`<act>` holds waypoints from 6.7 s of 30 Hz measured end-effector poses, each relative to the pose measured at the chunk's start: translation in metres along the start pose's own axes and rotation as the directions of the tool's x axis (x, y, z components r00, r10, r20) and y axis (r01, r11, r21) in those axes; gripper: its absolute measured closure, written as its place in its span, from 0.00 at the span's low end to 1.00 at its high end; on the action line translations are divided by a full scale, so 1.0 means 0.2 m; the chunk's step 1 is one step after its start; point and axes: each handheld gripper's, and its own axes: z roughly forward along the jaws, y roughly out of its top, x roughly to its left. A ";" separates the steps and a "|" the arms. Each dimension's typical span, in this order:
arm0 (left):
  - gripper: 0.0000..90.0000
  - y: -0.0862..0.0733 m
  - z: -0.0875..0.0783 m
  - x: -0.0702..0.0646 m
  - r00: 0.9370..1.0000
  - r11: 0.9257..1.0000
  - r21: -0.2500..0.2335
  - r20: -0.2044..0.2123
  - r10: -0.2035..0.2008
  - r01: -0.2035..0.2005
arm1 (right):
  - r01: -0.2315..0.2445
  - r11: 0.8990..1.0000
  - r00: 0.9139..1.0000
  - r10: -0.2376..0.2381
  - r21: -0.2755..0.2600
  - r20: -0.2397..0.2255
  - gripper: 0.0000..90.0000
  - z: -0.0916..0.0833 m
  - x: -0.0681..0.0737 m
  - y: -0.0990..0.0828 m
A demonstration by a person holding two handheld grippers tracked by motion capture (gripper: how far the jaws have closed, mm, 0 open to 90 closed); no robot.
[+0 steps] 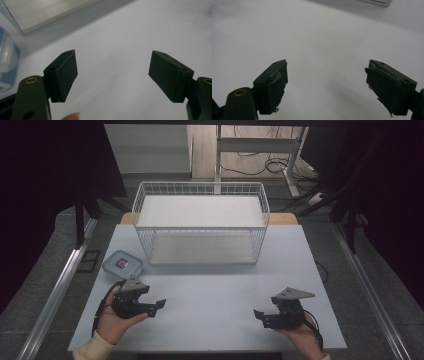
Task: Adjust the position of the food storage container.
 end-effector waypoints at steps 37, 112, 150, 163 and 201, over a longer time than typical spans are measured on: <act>0.43 0.22 -0.21 0.65 0.992 0.995 0.039 -0.092 -0.091 0.095 | -0.008 1.000 1.000 0.008 0.016 0.020 0.20 0.01 -0.02 -0.01; 1.00 0.16 0.16 0.96 0.984 0.951 0.307 -0.175 0.044 0.013 | -0.022 0.999 0.999 0.020 0.035 0.040 0.20 0.01 -0.03 -0.01; 1.00 0.17 0.26 0.47 0.994 0.946 0.309 -0.017 0.111 -0.100 | -0.011 0.999 0.999 0.009 0.039 0.036 0.20 0.01 -0.01 -0.01; 1.00 0.18 0.29 0.33 0.996 0.948 0.304 0.032 0.088 -0.094 | -0.008 0.999 0.999 0.007 0.041 0.037 0.20 0.01 -0.01 0.00; 1.00 0.23 0.39 0.00 0.971 0.944 0.280 0.207 0.117 -0.174 | -0.005 0.999 0.999 0.003 0.042 0.036 0.20 0.01 -0.01 -0.01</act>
